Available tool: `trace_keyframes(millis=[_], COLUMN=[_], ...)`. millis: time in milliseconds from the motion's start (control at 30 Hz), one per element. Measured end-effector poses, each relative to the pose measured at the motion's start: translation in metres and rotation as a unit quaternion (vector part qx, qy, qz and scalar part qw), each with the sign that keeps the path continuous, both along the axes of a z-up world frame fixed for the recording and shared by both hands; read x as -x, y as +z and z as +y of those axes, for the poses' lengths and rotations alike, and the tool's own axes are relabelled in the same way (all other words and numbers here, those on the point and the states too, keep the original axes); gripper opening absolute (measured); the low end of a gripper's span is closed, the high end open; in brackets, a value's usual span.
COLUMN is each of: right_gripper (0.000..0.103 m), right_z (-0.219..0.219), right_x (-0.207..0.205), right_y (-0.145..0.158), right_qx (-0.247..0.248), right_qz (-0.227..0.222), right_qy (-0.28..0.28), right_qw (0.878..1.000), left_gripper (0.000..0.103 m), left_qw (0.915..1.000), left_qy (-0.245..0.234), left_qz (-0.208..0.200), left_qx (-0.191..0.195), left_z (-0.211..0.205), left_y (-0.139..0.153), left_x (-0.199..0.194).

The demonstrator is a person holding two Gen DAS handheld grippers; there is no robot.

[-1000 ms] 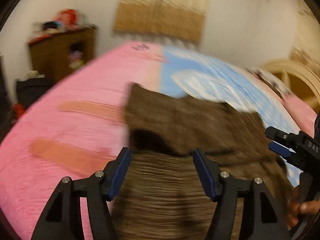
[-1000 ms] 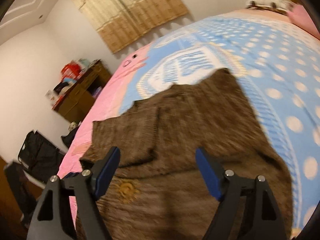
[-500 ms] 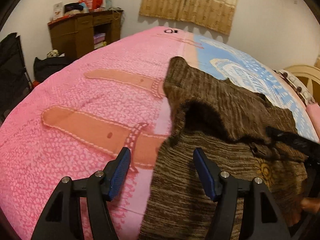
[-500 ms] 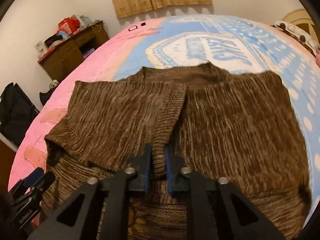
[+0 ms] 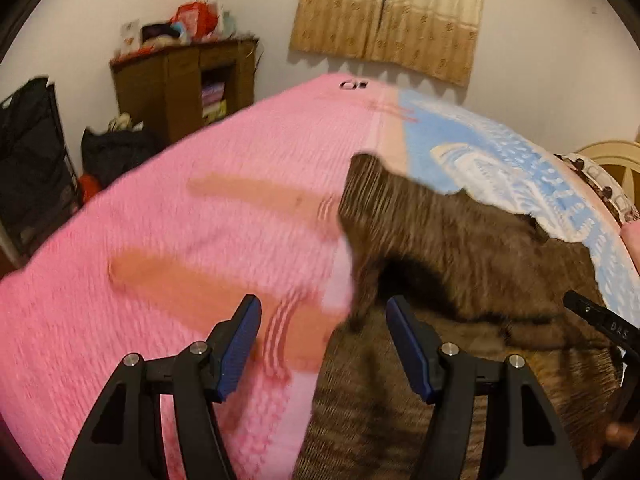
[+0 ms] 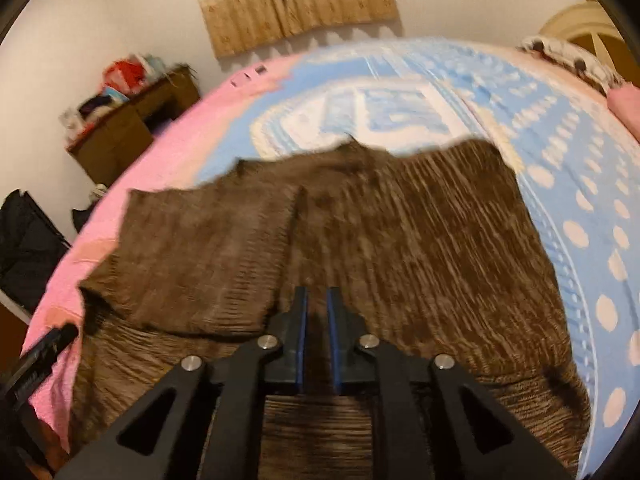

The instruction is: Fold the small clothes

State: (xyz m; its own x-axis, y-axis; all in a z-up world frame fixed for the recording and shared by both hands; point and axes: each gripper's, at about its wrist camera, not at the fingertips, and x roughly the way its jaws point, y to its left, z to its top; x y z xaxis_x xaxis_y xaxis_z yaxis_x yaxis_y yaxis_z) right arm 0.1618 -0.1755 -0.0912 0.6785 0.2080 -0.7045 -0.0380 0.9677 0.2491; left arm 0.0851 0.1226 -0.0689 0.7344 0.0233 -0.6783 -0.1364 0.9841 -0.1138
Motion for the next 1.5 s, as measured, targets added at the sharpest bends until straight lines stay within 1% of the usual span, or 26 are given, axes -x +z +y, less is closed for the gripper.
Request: trace_keyframes(millis=[33,67,100,133,200,233,267,333,367,400,433,500,533,567,667,767,800,867,900,967,1033,1067,1200,1333,1400,1500], right_gripper=[0.040,0.064,0.071,0.071,0.058,0.043,0.035,0.027,0.018,0.014,0.011,0.011,0.016,0.027,0.029,0.029,0.030,0.044,0.045,0.038,0.039,0.045,0.046,0.067,0.067,0.067], right_z=[0.004,0.008,0.011,0.013,0.024,0.031,0.040,0.050,0.051,0.050,0.044,0.028,0.026,0.022,0.011,0.016,0.021,0.033,0.035,0.033,0.022,0.010,-0.036,-0.086,-0.105,-0.127], right_x=[0.003,0.005,0.007,0.009,0.006,0.003,-0.002,-0.010,-0.014,-0.016,-0.015,-0.018,-0.016,-0.016,-0.014,-0.032,-0.041,-0.061,-0.065,-0.080,-0.071,-0.061,-0.005,0.085,0.132,0.188], right_y=[0.006,0.013,0.017,0.021,0.026,0.025,0.019,-0.003,-0.013,-0.020,-0.020,-0.017,-0.016,-0.012,0.006,0.016,0.014,0.003,-0.004,-0.024,-0.014,-0.001,0.045,0.093,0.111,0.122], right_qx=[-0.007,-0.026,-0.039,-0.050,-0.050,-0.044,-0.039,-0.031,-0.017,-0.002,-0.005,-0.013,-0.013,-0.004,-0.017,-0.014,-0.017,0.001,0.007,0.023,0.025,0.028,-0.012,0.005,0.013,0.010], right_qz=[-0.013,-0.026,-0.035,-0.048,-0.056,-0.047,-0.033,0.003,0.017,0.022,0.012,0.031,0.034,0.037,-0.006,-0.017,-0.015,-0.008,0.002,0.032,0.025,0.009,-0.057,-0.128,-0.152,-0.157], right_qy=[0.008,0.019,0.023,0.026,0.044,0.058,0.073,0.100,0.099,0.097,0.095,0.075,0.072,0.062,0.040,0.026,0.031,0.040,0.043,0.031,0.009,-0.018,-0.042,-0.072,-0.091,-0.103], right_qw=[1.000,0.999,0.998,0.997,0.996,0.996,0.996,0.995,0.995,0.995,0.995,0.997,0.997,0.997,0.999,0.999,0.999,0.999,0.999,0.999,0.999,0.999,0.997,0.989,0.984,0.982], left_gripper=[0.066,0.066,0.066,0.066,0.066,0.066,0.069,0.070,0.070,0.070,0.070,0.070,0.070,0.070,0.070,0.070,0.070,0.070,0.070,0.070,0.070,0.070,0.070,0.072,0.072,0.072], left_qw=[1.0000,0.9998,0.9997,0.9997,0.9972,0.9958,0.9931,0.9935,0.9913,0.9870,0.9866,0.9888,0.9891,0.9895,0.9937,0.9978,0.9986,0.9986,0.9975,0.9951,0.9966,0.9972,0.9994,0.9988,0.9984,0.9977], left_qy=[-0.006,-0.013,-0.013,-0.007,0.042,0.058,0.087,0.099,0.118,0.141,0.144,0.135,0.135,0.136,0.112,0.062,0.049,0.043,0.042,0.040,0.031,0.026,-0.014,-0.039,-0.040,-0.061], left_qz=[0.006,0.015,0.019,0.023,0.049,0.059,0.071,0.055,0.054,0.063,0.067,0.063,0.059,0.049,0.012,-0.011,-0.009,0.026,0.048,0.085,0.073,0.067,0.025,-0.015,-0.022,-0.017], left_qx=[-0.003,-0.001,-0.001,-0.006,-0.038,-0.040,-0.032,-0.007,-0.023,-0.045,-0.037,-0.006,-0.003,-0.003,0.000,0.020,0.018,-0.018,-0.030,-0.032,-0.022,-0.019,-0.019,-0.026,-0.033,-0.026], left_z=[-0.001,-0.003,-0.005,-0.004,0.001,0.005,0.016,0.027,0.031,0.038,0.047,0.062,0.065,0.067,0.059,0.038,0.033,0.016,0.011,0.014,0.022,0.028,0.045,0.067,0.076,0.083], left_y=[0.001,0.001,-0.002,-0.003,-0.017,-0.021,-0.030,-0.028,-0.026,-0.025,-0.026,-0.022,-0.019,-0.013,0.012,0.022,0.020,0.001,-0.011,-0.032,-0.032,-0.025,0.006,0.024,0.025,0.019], left_x=[-0.005,-0.011,-0.016,-0.019,-0.034,-0.037,-0.040,-0.035,-0.030,-0.025,-0.020,-0.012,-0.010,-0.009,-0.026,-0.052,-0.061,-0.080,-0.084,-0.088,-0.078,-0.069,-0.030,0.024,0.053,0.082])
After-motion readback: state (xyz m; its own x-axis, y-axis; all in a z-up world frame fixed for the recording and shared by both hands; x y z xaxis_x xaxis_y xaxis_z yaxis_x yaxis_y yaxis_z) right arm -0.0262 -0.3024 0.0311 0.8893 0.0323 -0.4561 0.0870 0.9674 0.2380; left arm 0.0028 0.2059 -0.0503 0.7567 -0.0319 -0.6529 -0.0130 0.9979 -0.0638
